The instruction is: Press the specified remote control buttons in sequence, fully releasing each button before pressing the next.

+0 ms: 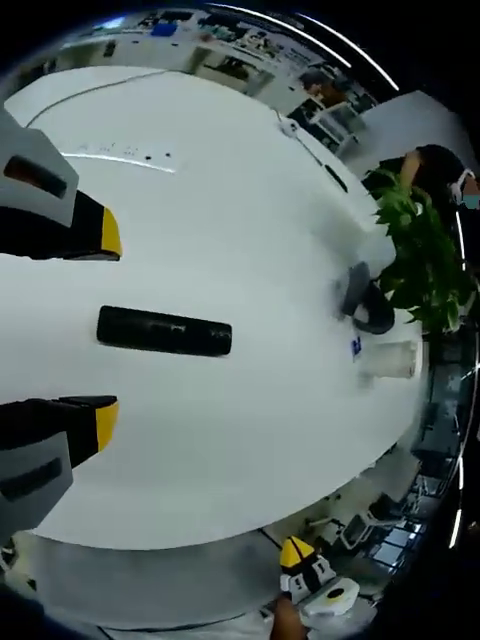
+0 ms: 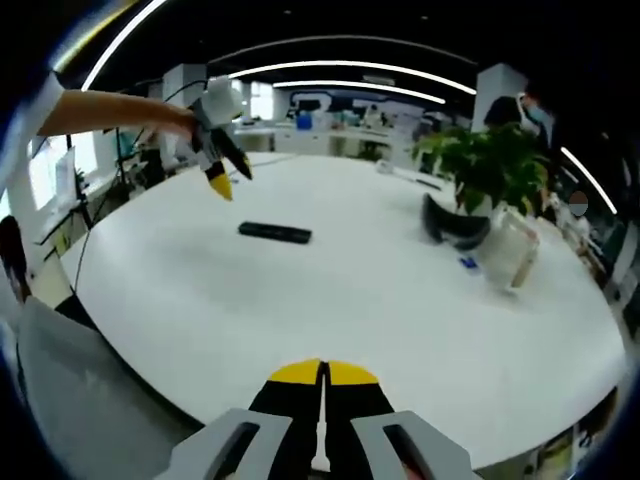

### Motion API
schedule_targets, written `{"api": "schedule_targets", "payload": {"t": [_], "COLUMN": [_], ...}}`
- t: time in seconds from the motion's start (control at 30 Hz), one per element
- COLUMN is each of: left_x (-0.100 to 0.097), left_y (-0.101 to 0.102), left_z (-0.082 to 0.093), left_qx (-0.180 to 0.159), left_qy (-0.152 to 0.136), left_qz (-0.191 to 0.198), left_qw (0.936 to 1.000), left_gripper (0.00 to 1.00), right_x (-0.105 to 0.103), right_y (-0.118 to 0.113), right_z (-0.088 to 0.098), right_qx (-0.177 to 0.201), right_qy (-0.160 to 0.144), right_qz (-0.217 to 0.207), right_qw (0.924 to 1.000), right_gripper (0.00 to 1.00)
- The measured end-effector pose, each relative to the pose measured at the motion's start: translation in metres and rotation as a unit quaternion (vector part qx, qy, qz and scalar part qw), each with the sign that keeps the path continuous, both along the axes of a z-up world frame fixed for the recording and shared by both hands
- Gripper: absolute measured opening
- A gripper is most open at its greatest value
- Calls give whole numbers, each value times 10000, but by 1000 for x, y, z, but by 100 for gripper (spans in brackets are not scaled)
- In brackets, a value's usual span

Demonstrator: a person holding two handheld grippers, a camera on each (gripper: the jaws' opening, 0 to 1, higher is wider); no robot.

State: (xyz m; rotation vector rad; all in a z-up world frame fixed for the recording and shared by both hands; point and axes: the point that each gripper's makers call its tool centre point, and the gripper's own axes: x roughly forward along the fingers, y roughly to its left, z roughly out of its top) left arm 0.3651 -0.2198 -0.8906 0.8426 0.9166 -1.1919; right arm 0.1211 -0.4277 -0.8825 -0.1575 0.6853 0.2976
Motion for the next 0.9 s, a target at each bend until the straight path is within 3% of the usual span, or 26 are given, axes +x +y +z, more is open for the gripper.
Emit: {"api": "schedule_targets", "payload": {"t": [0.17,0.37,0.9], "left_x": [3,2,18], "left_y": [0,5,1], "left_z": [-19,-47,-78], "left_qx": [176,396,434], "left_qy": [144,273,298], "left_qz": [-98,-278,-97], "left_qw": [9997,9985,9986], "left_gripper": [54,55,55], "right_x": [0,-3,-8], "right_y": [0,5,4], "right_z": [-1,-11,-22], "right_qx": [-46,-119,-234], "right_qy": [14,292,591], "right_qz": [10,122,157], "right_qw": [10000,9994,9979], "right_gripper": [0,0,0]}}
